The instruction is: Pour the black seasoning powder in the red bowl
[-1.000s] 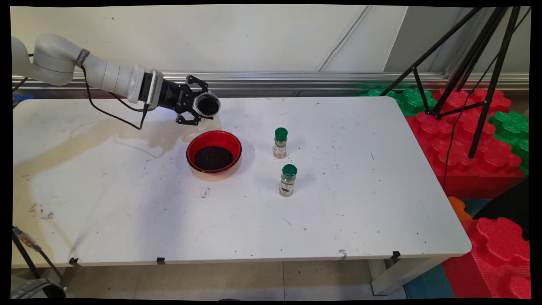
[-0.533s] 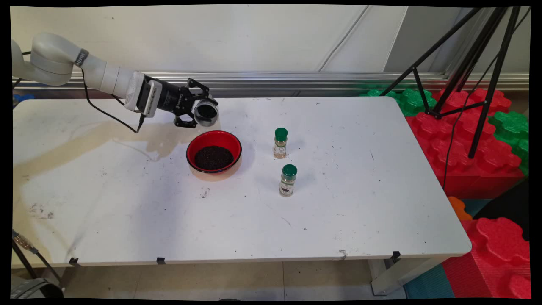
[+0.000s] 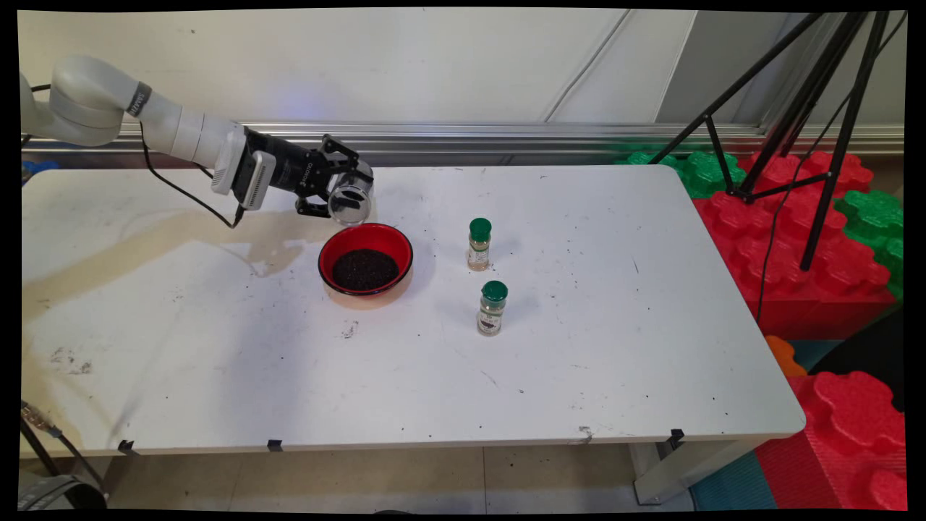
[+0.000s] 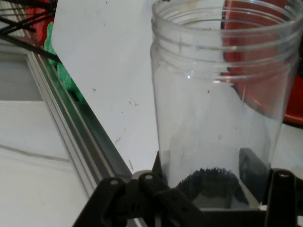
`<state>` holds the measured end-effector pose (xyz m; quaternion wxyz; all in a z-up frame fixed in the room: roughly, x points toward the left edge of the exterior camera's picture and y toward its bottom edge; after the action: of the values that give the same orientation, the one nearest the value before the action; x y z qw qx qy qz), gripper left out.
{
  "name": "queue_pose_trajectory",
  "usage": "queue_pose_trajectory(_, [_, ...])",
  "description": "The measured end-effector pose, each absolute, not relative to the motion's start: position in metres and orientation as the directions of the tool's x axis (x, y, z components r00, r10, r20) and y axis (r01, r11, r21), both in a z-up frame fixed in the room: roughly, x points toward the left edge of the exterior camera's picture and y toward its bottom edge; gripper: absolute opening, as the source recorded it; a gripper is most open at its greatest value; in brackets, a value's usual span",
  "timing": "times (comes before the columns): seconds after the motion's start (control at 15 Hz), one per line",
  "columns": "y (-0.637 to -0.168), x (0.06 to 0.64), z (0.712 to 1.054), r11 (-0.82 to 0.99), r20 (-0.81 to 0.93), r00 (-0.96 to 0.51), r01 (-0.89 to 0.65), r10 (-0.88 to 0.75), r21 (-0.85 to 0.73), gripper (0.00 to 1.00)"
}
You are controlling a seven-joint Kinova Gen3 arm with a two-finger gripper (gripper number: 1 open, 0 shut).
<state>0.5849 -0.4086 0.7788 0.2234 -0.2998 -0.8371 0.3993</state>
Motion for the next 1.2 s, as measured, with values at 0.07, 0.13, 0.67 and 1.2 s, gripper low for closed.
queue_pose_trajectory(0.07, [-0.4084, 0.5842, 0.7793, 0.485, 0.112, -0.715, 0.342, 0.69, -0.805, 0.0])
queue_pose_trajectory(0.13, [-0.4084, 0.5838, 0.7797, 0.473, 0.098, -0.711, 0.353, 0.697, -0.807, 0.0])
queue_pose_trajectory(0.67, [-0.408, 0.5807, 0.7852, 0.344, -0.065, -0.653, 0.478, 0.755, -0.809, 0.0])
queue_pose_trajectory(1.2, [-0.4055, 0.5774, 0.7892, 0.211, -0.21, -0.567, 0.586, 0.796, -0.782, 0.0])
